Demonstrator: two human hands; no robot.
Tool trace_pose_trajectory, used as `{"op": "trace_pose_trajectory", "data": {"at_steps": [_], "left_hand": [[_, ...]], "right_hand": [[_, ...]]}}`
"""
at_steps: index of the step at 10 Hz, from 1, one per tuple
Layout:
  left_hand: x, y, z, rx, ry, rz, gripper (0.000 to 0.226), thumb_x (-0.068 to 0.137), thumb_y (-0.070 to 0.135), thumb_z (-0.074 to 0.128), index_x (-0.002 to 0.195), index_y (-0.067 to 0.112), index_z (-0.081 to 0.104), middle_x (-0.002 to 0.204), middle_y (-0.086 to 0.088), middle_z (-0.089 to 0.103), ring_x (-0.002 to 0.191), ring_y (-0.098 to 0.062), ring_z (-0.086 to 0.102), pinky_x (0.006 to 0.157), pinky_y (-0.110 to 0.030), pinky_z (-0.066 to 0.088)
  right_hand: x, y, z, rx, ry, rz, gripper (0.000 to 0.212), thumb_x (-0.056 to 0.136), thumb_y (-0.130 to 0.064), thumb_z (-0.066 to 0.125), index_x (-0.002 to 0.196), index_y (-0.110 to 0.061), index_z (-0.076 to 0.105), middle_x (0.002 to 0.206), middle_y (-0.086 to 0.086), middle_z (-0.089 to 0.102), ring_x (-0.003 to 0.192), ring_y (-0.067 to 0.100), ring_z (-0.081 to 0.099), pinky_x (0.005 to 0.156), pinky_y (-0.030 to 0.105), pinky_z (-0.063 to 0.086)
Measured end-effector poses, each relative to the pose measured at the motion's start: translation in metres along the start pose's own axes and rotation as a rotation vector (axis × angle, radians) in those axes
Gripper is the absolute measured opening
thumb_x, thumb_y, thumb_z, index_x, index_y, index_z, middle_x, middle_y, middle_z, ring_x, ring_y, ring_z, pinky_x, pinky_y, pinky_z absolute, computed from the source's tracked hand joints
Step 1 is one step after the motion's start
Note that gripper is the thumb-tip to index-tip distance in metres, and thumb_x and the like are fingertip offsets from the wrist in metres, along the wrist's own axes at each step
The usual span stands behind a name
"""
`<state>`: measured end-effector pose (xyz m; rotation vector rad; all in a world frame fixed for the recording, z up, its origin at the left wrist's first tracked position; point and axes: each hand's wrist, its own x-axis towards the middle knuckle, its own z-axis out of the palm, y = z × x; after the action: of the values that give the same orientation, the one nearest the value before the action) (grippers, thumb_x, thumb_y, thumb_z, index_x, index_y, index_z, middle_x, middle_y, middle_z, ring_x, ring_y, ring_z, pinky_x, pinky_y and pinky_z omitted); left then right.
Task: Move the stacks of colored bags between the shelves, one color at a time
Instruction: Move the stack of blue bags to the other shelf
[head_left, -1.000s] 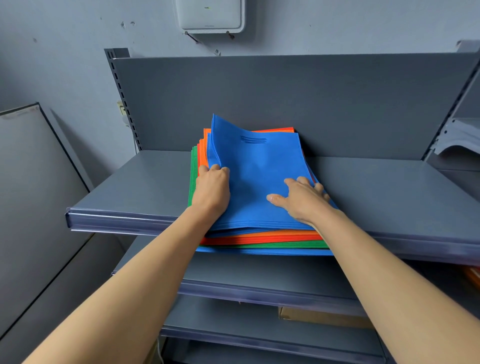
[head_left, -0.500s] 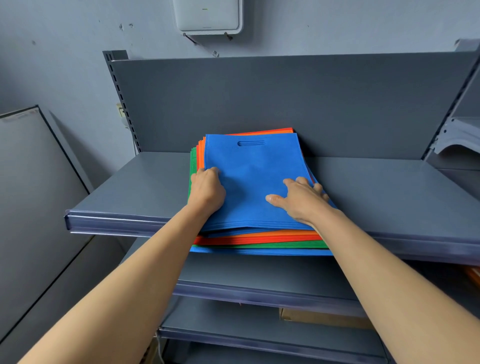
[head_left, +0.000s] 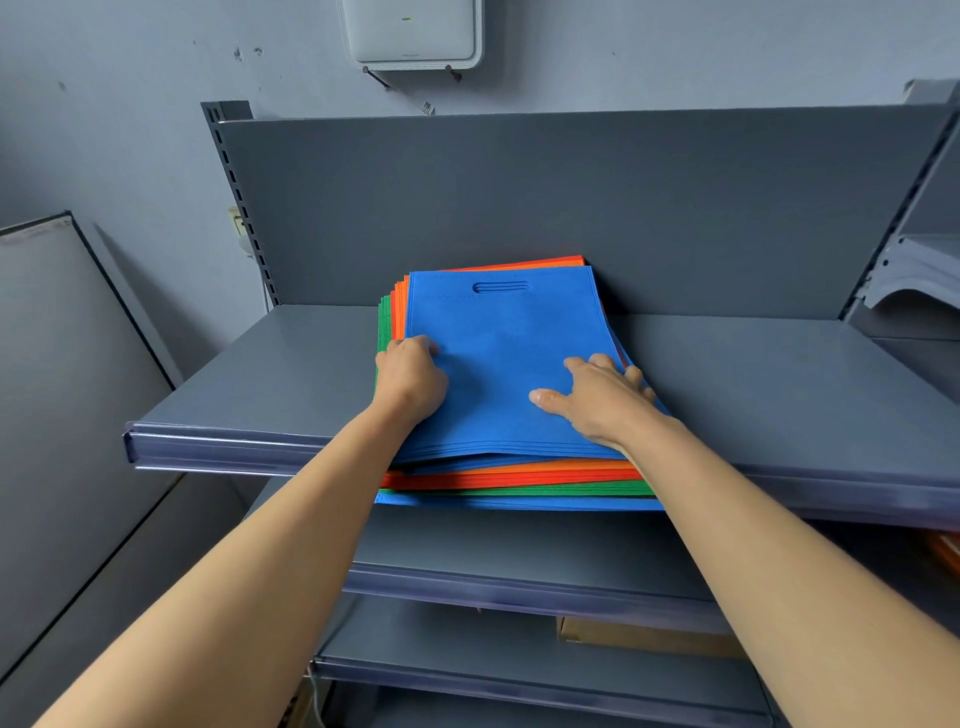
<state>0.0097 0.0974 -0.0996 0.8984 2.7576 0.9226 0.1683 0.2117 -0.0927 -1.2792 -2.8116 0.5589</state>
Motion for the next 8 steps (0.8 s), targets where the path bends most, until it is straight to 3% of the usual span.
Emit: {"op": "trace_pose_trajectory", "data": {"at_steps": [3, 5, 7, 8], "left_hand": [[0.0048, -0.0027, -0.0010, -0.158, -0.007, -0.045, 0.043, 0.082, -0.002, 0.048, 0.120, 0.013, 0.060, 0.136, -0.013, 0.043, 0.122, -0.031, 0.045, 0.104, -0.041, 0.041], [0.0028, 0.0009, 0.0036, 0.068, 0.072, 0.050, 0.045, 0.085, 0.000, 0.046, 0.127, 0.013, 0.054, 0.135, -0.010, 0.041, 0.127, -0.029, 0.030, 0.103, -0.037, 0.026], [0.0027, 0.0040, 0.0026, 0.114, 0.017, 0.055, 0.046, 0.086, -0.002, 0.043, 0.129, 0.012, 0.052, 0.138, -0.008, 0.042, 0.126, -0.029, 0.039, 0.103, -0.039, 0.026], [0.0080, 0.0045, -0.0018, 0.101, -0.029, -0.008, 0.047, 0.088, 0.001, 0.043, 0.132, 0.016, 0.049, 0.140, -0.011, 0.038, 0.129, -0.032, 0.031, 0.106, -0.041, 0.028]], "right_hand": [[0.0017, 0.0000, 0.0006, 0.000, -0.001, 0.003, 0.072, 0.090, -0.062, 0.039, 0.146, -0.021, 0.022, 0.153, 0.005, 0.015, 0.139, 0.039, 0.009, 0.112, 0.054, 0.017], [0.0033, 0.0015, 0.0018, 0.019, 0.000, 0.011, 0.073, 0.089, -0.063, 0.040, 0.147, -0.022, 0.021, 0.154, 0.004, 0.014, 0.140, 0.040, 0.007, 0.112, 0.055, 0.018], [0.0021, 0.0010, 0.0009, 0.006, 0.005, 0.001, 0.071, 0.090, -0.062, 0.039, 0.146, -0.021, 0.023, 0.153, 0.005, 0.016, 0.139, 0.039, 0.010, 0.112, 0.053, 0.018], [0.0030, 0.0006, -0.0022, 0.004, 0.033, -0.006, 0.071, 0.089, -0.061, 0.042, 0.145, -0.020, 0.027, 0.151, 0.006, 0.022, 0.137, 0.037, 0.017, 0.111, 0.049, 0.022]]}}
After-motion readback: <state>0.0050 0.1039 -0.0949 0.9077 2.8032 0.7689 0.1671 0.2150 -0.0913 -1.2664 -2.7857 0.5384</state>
